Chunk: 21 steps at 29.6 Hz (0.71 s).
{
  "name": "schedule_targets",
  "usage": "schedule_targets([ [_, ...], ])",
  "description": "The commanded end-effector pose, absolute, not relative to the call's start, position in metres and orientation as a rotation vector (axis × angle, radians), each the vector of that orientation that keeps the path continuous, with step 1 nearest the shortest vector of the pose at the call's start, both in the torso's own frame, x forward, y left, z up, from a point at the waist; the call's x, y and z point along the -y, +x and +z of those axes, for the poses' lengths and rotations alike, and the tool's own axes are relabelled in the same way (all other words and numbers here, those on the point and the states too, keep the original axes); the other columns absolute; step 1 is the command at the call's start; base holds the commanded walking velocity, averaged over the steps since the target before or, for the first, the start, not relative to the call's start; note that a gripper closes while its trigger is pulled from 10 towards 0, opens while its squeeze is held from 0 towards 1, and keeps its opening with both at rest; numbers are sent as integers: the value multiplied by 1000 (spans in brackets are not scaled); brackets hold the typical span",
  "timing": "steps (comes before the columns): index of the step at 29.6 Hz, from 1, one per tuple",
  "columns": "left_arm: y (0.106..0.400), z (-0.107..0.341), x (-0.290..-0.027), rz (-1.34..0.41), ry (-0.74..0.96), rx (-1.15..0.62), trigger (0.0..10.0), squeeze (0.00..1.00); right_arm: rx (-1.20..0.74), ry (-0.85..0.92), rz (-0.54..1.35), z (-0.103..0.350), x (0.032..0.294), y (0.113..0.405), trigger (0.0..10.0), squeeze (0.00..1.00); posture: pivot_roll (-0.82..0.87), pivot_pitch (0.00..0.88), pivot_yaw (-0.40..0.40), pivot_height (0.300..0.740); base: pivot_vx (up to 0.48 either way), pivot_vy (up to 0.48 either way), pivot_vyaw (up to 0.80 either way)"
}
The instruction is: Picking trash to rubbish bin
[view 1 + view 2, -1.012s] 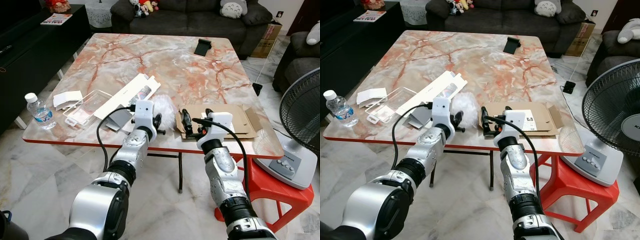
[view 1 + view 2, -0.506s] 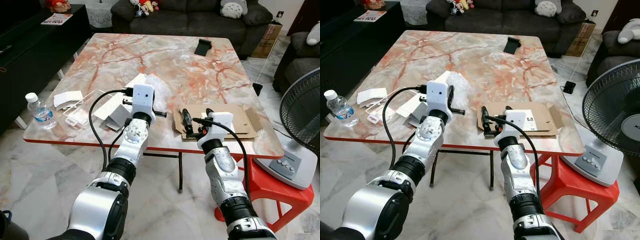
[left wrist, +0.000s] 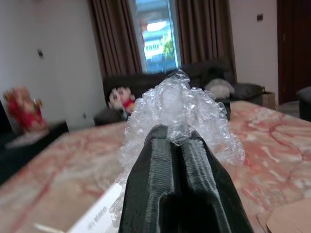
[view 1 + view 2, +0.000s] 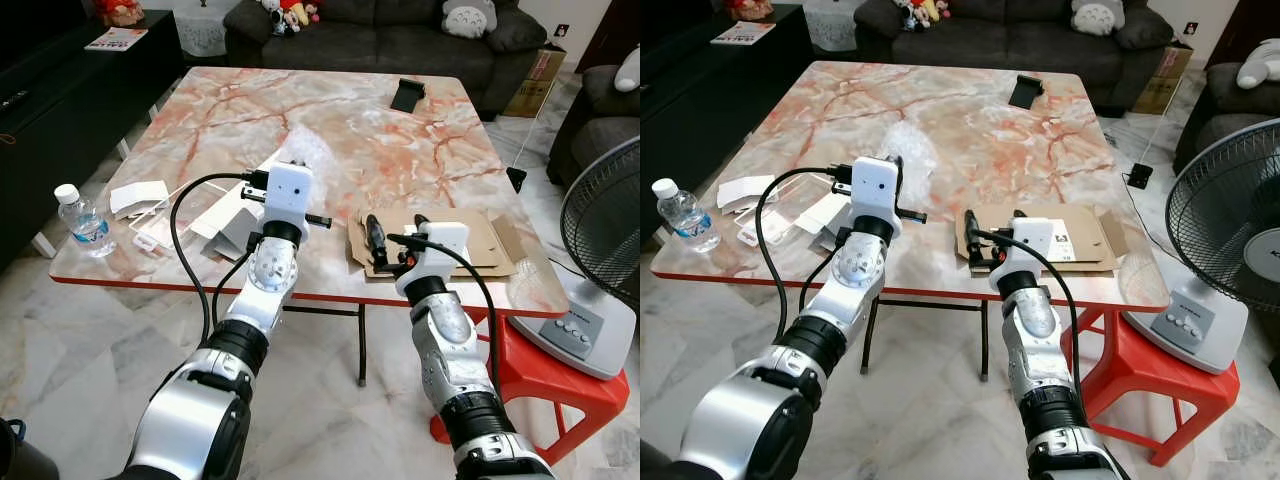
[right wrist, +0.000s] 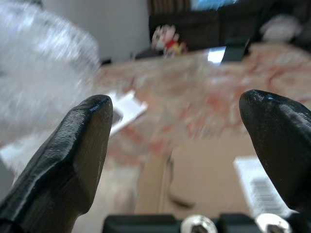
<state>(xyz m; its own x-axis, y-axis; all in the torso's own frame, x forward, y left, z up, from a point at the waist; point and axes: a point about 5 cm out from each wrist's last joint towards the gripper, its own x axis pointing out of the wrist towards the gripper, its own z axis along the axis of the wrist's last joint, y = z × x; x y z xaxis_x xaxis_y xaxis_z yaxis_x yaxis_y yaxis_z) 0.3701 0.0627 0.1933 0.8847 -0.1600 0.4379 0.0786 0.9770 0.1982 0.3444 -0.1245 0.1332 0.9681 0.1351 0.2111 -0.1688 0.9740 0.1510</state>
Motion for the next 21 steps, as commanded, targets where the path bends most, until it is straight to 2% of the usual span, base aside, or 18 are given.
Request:
schedule_targets([
  [1,367,196,-64,-108,208,510,10000,0,280,165,116,149,131,347,10000,0,-177,4,-19,740,0,0,0],
  [8,366,191,-71,-84,222,506,10000,0,312,156,58,153,142,347,10000,0,-167,0,-17,740,0,0,0],
  [21,365,193,-69,-88,224,518,10000,0,314,139,12,151,152,345,10000,0,-174,0,-5,740,0,0,0],
])
